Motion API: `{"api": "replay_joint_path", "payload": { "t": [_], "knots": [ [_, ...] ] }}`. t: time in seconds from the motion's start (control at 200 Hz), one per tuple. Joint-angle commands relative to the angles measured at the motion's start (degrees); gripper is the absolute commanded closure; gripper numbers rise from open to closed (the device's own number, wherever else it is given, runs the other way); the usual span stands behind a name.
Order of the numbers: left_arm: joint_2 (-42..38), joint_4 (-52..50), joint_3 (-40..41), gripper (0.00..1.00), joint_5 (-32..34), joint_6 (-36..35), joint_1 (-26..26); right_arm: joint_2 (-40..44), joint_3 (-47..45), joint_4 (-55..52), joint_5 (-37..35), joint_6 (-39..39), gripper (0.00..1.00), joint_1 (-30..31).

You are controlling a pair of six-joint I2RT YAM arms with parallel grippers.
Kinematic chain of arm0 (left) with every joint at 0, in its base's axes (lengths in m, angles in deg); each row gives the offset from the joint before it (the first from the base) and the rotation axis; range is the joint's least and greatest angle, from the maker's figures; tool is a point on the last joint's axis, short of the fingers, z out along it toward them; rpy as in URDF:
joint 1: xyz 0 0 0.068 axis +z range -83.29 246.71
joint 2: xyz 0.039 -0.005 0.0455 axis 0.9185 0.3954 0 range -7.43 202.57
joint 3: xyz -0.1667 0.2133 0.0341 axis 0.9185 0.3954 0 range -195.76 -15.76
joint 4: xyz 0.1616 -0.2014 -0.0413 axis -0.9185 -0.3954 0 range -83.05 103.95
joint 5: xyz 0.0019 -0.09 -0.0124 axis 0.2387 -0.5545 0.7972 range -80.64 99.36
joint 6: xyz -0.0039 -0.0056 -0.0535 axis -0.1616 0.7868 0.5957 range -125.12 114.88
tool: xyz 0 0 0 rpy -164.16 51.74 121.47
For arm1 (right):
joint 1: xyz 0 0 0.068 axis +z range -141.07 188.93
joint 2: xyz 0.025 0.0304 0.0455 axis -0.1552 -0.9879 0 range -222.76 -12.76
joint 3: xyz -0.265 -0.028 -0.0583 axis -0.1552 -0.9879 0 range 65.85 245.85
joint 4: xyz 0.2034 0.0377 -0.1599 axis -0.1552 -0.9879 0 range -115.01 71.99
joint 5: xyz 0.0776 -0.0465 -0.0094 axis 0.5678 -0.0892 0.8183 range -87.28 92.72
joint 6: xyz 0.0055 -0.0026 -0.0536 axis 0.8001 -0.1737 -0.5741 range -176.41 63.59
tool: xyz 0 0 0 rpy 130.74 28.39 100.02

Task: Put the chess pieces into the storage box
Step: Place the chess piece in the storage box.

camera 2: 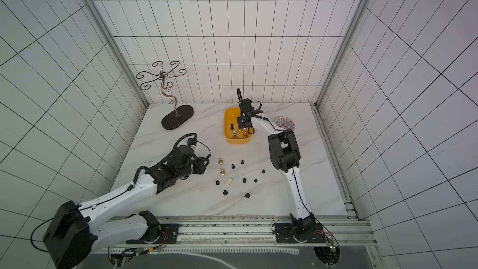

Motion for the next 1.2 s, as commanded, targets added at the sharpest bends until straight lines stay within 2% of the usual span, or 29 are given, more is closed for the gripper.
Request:
{"api": "replay_joint_path", "payload": {
  "t": [0.0, 0.47, 0.75, 0.85, 1.004, 1.194],
  "knots": [
    [-1.33, 1.08, 0.57, 0.66, 0.58, 0.79, -0.50, 1.19, 5.09, -1.45, 0.41, -0.45, 0.67, -0.57],
    [-2.49, 0.23, 0.79, 0.66, 1.58, 0.72, -0.76, 6.56, 6.73, -2.71, -0.36, -1.58, 0.63, -0.74],
    [-2.40, -1.11, 0.25, 0.66, 2.66, -0.08, -0.70, 13.04, 4.01, -2.58, 0.56, -1.94, 0.63, -1.01],
    [-2.05, -1.62, -0.12, 0.65, 2.88, -0.50, -0.73, 18.24, -2.04, -0.66, 1.76, -1.22, 0.62, -1.01],
    [-1.06, -1.74, -0.74, 0.65, 3.08, -0.79, -0.73, 29.85, -18.87, 6.41, 4.68, 0.61, 0.62, -1.14],
    [1.79, -1.71, -2.28, 0.63, 2.70, -1.88, -1.28, 41.01, -35.94, 9.66, 6.30, 1.74, 0.62, -1.27]
  ]
}}
